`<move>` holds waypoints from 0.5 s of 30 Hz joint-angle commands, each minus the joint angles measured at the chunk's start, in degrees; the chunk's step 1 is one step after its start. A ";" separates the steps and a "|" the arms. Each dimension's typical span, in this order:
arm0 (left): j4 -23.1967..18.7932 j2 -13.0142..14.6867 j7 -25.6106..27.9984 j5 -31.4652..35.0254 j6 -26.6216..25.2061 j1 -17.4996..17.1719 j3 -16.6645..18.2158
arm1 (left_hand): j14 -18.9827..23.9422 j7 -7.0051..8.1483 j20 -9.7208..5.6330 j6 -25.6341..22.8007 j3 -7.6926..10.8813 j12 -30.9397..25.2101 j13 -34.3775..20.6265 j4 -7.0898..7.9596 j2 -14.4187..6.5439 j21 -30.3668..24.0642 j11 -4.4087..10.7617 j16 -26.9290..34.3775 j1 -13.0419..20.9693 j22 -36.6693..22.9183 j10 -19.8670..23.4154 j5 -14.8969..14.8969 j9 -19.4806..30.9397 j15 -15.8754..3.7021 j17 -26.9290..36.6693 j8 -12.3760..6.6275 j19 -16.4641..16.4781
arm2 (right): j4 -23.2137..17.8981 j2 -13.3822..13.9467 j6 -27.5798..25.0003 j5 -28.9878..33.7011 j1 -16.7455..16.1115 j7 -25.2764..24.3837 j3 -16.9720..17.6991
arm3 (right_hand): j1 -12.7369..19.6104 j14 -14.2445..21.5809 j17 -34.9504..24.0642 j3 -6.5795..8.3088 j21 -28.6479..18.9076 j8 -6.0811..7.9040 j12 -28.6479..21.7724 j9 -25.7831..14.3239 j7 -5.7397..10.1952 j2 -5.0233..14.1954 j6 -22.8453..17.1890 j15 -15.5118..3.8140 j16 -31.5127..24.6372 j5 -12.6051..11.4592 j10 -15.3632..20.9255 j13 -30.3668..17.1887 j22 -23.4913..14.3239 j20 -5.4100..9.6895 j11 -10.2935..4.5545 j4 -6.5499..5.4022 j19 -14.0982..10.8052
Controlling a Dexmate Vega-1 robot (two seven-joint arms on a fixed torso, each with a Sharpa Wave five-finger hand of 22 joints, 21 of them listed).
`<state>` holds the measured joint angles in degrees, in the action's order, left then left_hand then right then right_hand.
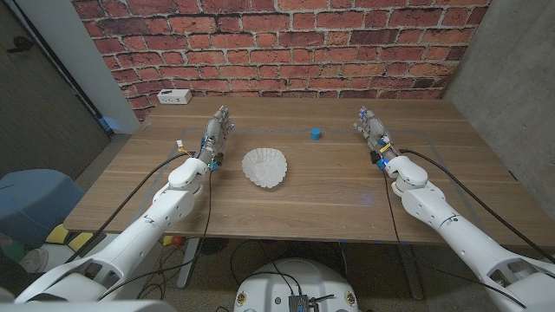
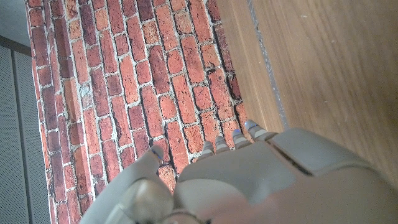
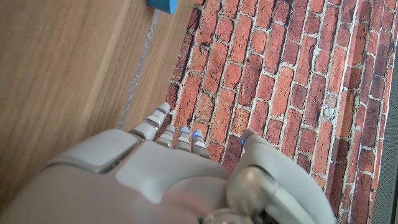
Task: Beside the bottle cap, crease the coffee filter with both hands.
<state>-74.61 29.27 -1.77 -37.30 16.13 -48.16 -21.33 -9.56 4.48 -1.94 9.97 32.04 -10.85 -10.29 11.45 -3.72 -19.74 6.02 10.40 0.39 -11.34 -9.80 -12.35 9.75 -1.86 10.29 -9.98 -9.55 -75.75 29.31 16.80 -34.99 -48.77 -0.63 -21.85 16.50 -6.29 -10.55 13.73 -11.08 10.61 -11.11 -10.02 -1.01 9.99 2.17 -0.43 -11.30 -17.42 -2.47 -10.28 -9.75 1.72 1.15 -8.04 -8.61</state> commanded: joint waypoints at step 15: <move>-1.08 0.44 -0.06 0.28 -0.99 -0.64 -0.65 | -12.33 -1.10 1.12 10.87 -1.13 -2.18 -0.21 -0.76 -5.86 -1.30 -2.24 1.25 -0.05 -0.01 -11.13 -0.84 0.28 -0.01 0.05 -1.68 -4.99 | -8.59 4.92 -1.70 19.46 -2.32 -11.81 -4.45 | 9.59 9.44 0.12 9.06 -1.28 1.97 -1.54 -0.38 -0.32 0.82 -10.94 3.70 -1.54 1.43 8.53 -0.45 -0.33 -5.00 2.85 6.27 -5.84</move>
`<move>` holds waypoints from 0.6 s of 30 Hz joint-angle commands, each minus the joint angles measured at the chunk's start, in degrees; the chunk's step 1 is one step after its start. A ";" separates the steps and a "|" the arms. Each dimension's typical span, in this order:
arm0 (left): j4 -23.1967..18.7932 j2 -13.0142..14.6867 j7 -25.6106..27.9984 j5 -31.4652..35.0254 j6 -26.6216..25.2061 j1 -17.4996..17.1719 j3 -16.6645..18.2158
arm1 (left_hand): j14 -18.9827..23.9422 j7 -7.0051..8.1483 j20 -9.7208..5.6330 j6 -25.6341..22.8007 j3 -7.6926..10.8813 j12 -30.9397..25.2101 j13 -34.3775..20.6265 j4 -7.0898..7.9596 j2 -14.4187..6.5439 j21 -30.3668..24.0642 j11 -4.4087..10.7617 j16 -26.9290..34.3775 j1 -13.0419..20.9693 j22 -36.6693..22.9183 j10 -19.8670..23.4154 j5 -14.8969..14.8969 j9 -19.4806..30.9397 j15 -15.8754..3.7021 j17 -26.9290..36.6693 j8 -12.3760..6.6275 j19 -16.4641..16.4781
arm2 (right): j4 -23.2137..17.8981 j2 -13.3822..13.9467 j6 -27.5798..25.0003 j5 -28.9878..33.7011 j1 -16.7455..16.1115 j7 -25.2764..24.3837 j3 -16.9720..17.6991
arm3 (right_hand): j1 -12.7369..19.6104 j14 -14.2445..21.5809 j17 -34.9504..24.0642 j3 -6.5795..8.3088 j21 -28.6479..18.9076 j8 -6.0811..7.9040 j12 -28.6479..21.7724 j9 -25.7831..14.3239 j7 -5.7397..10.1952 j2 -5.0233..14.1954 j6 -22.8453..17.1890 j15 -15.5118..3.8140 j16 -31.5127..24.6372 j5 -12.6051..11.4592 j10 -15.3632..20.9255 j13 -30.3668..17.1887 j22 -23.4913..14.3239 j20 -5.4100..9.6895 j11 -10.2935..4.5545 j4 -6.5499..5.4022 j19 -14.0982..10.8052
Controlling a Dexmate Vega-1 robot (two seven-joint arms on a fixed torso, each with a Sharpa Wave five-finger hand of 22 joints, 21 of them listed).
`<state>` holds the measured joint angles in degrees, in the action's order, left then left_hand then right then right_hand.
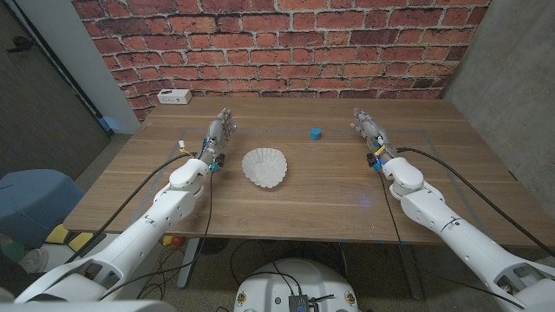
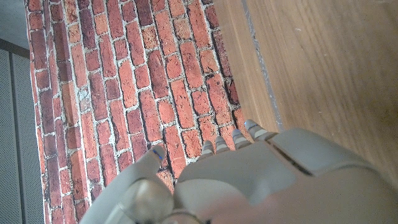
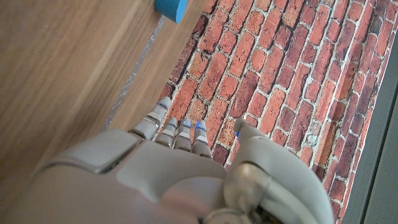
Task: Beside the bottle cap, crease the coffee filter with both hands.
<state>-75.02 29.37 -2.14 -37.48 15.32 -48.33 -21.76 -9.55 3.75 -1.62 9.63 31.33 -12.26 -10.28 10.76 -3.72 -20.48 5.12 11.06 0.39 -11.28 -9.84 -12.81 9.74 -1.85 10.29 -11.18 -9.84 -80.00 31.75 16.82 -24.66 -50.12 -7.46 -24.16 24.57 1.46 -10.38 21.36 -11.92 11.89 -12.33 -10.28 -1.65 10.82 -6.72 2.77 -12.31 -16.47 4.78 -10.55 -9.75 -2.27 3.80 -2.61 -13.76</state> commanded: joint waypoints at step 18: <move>-2.23 1.12 0.02 0.30 -0.87 -1.67 -0.41 | -10.55 -0.62 1.00 9.18 -0.77 -0.72 -0.27 -0.36 -5.56 -0.70 -0.97 0.22 0.39 0.05 -9.08 -0.77 0.30 0.12 -0.08 -0.10 -3.51 | -15.43 8.32 -11.91 22.76 -2.06 -7.36 -5.63 | 4.35 3.57 -0.31 3.87 -0.51 0.45 -0.56 -0.17 1.25 0.38 -4.05 -0.25 -0.62 1.98 3.92 -0.24 -0.40 -0.95 -0.10 2.84 -1.68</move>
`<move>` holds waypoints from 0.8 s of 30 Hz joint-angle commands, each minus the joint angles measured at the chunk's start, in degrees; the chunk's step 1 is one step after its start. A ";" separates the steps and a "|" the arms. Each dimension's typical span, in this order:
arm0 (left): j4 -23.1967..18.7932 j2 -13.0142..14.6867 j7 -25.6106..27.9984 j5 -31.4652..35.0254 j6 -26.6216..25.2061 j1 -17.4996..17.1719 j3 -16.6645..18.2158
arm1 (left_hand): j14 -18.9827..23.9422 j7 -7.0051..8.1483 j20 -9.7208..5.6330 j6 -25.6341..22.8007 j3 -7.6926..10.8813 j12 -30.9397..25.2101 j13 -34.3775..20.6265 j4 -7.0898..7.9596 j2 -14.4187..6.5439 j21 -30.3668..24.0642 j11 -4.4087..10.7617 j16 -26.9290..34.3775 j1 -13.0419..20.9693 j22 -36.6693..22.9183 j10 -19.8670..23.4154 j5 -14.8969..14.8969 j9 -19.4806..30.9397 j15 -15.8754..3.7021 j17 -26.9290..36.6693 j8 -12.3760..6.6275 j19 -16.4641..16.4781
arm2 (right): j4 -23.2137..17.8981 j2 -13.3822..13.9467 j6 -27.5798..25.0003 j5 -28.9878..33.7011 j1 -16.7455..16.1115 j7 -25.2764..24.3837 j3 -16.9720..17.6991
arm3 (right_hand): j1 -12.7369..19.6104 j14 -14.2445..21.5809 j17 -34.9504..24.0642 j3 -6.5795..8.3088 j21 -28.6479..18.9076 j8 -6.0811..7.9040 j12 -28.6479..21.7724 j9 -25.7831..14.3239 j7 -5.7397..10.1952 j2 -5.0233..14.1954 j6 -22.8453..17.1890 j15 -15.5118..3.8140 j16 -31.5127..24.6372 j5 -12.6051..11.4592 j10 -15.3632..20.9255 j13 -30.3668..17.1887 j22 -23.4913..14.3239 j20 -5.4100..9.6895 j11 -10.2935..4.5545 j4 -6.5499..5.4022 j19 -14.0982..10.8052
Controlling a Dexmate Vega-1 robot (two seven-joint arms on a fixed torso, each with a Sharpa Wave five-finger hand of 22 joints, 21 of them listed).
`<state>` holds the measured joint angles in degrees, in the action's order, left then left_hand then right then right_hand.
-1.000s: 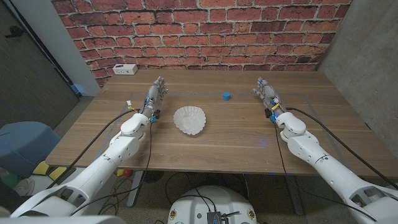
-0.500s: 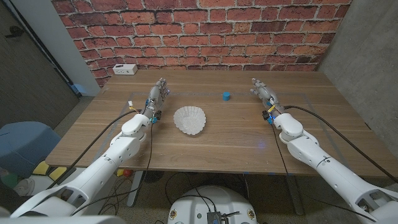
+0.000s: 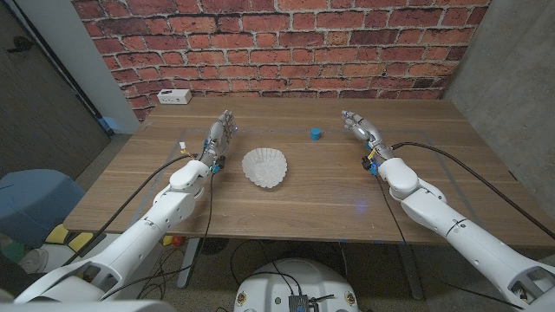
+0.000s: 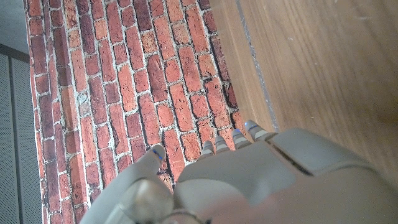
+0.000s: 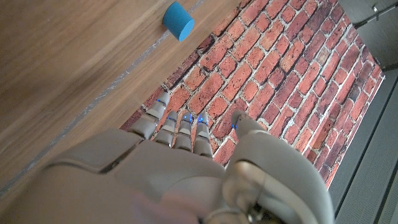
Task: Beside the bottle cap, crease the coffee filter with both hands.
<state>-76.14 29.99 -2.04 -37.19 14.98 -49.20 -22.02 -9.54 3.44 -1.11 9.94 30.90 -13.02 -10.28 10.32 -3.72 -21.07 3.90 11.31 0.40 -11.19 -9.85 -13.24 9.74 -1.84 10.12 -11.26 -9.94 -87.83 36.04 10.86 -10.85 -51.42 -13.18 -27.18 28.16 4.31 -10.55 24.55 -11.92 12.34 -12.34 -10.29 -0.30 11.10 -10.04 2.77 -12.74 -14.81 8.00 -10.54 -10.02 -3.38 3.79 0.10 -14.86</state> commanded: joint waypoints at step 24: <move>-4.08 1.97 -0.69 -0.71 -1.01 -3.43 -0.01 | -9.91 0.00 0.36 8.25 -1.05 0.76 -0.29 -0.07 -5.15 0.11 0.82 -0.51 0.50 0.04 -8.68 -0.64 0.28 -0.17 0.06 0.53 -2.78 | -17.10 8.34 -13.14 24.33 -0.57 1.26 -7.34 | 3.94 2.16 -0.60 4.22 -0.47 -0.05 -0.45 -0.27 1.12 1.12 -3.42 -2.24 -0.34 1.83 2.84 -0.32 -0.15 1.66 -2.00 1.15 -1.36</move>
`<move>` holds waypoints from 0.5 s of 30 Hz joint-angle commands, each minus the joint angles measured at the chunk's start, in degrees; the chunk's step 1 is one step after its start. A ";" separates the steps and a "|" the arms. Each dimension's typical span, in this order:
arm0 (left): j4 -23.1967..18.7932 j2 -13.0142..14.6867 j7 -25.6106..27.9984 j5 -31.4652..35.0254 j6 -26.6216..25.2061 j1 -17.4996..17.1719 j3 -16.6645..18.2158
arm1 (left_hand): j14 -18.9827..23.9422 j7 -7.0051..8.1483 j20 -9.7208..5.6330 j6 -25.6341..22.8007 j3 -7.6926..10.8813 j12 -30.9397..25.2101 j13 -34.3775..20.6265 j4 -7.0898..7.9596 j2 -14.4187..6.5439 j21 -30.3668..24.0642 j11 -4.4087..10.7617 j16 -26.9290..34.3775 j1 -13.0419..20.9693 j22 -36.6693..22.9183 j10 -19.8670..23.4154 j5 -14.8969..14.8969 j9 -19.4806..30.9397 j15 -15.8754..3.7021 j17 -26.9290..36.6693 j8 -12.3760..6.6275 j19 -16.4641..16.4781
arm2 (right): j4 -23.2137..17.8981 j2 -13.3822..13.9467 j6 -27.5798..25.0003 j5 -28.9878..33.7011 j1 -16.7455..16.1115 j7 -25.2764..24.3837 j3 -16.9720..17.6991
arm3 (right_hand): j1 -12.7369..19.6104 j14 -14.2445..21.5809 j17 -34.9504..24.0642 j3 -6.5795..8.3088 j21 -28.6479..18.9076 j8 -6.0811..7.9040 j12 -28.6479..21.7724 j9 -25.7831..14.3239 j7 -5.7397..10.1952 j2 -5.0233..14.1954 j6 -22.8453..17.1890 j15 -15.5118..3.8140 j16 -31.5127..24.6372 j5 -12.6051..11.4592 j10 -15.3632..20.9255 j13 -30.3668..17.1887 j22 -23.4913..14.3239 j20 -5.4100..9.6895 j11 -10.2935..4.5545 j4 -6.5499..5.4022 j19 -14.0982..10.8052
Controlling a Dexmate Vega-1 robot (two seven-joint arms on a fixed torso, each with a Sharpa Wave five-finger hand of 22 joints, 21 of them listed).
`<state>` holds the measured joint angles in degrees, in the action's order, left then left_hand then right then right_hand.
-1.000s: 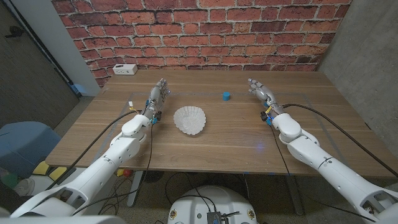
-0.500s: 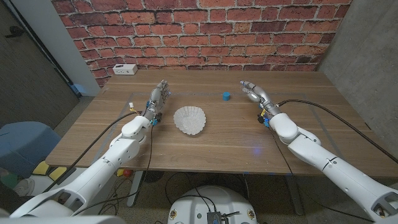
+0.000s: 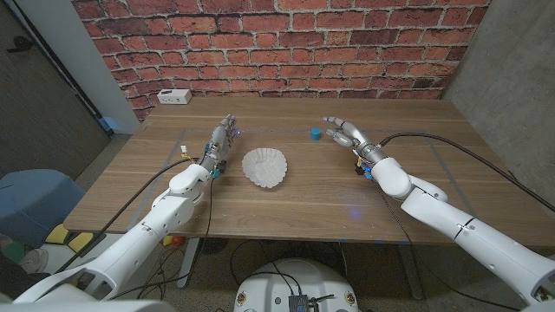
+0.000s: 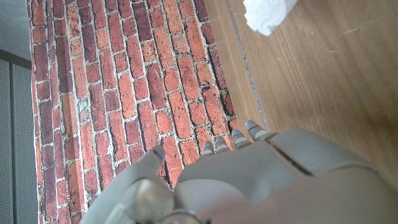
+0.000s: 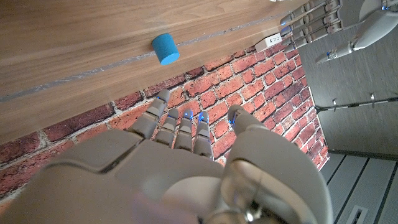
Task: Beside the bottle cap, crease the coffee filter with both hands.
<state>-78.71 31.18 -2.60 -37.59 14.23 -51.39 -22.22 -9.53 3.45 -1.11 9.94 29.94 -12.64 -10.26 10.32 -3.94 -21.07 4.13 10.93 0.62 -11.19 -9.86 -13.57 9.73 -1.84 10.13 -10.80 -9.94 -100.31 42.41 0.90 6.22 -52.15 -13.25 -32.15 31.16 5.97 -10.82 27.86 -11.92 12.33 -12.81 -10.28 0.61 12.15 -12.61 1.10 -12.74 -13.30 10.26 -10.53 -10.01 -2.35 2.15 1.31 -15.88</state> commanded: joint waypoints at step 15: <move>-4.58 2.11 1.10 0.52 0.14 -3.87 0.36 | -9.90 0.34 0.22 7.91 -0.35 0.84 -0.26 -0.09 -5.02 0.30 -0.09 -0.33 0.38 0.07 -8.88 -0.50 0.26 -0.60 0.05 0.20 -2.50 | -8.10 3.39 -4.95 15.24 0.85 5.27 -4.97 | 2.56 1.34 -0.76 3.39 -0.56 0.03 0.11 -0.34 0.69 0.17 -2.70 -1.96 -0.68 1.07 1.75 -0.36 -0.21 0.93 -1.12 -0.59 -0.91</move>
<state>-81.23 32.35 -2.37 -37.57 14.11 -53.51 -22.13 -9.53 3.45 -1.12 9.94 29.94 -12.07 -10.26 10.32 -3.94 -21.06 4.13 10.93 0.62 -10.91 -9.85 -13.79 9.73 -1.84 10.14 -10.80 -9.94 -105.57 44.65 -2.29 15.53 -51.71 -10.53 -35.35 32.90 7.15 -11.35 30.64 -11.92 12.33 -12.81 -10.55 1.24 12.38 -14.87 -0.54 -12.96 -12.44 11.38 -10.81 -10.00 -1.73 1.03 0.80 -16.50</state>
